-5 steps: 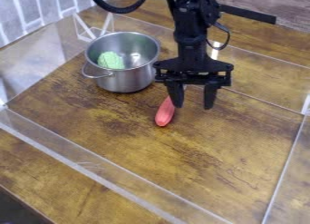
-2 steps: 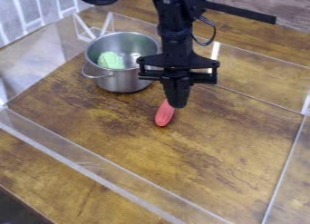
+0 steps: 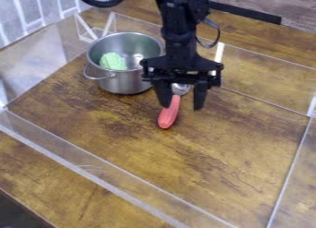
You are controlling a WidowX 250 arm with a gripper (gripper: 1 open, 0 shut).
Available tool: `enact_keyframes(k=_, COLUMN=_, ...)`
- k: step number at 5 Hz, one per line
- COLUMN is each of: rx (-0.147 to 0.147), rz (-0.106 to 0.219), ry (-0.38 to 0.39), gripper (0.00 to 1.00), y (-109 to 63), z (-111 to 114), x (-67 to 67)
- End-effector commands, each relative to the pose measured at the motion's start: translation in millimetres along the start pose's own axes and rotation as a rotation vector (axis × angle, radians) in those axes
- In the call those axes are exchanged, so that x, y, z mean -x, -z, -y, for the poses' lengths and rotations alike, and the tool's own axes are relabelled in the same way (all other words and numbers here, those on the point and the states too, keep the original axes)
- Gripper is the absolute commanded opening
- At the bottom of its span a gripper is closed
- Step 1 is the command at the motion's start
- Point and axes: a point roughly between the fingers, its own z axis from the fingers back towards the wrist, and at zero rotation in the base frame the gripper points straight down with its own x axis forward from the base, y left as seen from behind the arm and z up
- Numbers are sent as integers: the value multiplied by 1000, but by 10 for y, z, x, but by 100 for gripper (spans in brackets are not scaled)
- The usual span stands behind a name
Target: Move the orange spoon to the left
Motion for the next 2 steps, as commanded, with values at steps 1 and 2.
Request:
enact_keyframes(k=1, rx=2, rz=38, ry=-17, gripper=0, y=-69, z=73, x=-31)
enact_keyframes(k=2, rx=-3, rz=31, ry=4, gripper=0, y=-69, z=124, x=58)
